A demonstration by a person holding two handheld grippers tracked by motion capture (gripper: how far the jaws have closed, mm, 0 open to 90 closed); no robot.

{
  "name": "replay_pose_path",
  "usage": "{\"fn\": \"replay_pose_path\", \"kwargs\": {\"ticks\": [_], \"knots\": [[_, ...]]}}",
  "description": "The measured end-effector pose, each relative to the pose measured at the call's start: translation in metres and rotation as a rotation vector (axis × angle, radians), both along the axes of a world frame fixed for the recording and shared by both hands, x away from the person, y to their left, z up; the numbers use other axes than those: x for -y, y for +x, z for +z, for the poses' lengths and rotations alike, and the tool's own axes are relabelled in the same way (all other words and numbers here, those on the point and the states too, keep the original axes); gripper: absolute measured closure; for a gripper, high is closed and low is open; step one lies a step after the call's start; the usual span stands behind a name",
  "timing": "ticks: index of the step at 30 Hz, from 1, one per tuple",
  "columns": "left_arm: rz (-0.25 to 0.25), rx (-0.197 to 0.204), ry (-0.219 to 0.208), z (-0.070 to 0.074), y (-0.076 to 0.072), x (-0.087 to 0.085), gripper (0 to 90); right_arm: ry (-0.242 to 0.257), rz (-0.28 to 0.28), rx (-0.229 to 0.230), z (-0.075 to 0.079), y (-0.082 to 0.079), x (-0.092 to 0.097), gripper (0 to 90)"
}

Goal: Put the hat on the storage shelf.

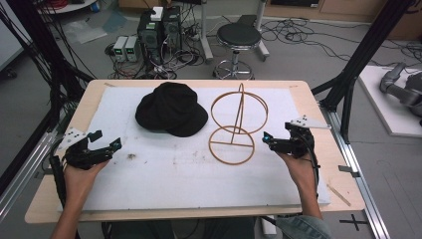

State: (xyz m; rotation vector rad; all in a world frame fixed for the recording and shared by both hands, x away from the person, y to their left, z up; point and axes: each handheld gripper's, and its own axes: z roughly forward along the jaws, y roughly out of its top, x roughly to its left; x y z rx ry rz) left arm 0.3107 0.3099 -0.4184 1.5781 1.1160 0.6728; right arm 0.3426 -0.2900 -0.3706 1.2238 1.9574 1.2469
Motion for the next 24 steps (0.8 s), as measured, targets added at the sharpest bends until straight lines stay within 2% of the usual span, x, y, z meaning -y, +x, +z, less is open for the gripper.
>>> {"fn": "replay_pose_path", "kwargs": {"ticks": [14,19,24], "knots": [[0.005,0.006,-0.018,0.0001,-0.0037,0.0005,17.7,0.005,-0.001,-0.012,-0.0005,-0.0005,0.0010,8.8],[-0.014,0.002,-0.004,0.0019,-0.0039,0.0046,17.2,0.021,-0.007,-0.014,-0.0007,0.0000,0.0025,8.8],[-0.022,0.002,-0.012,0.0040,-0.0032,0.0052,17.2,0.026,-0.005,-0.012,-0.0006,0.0000,0.0032,8.8]]}}
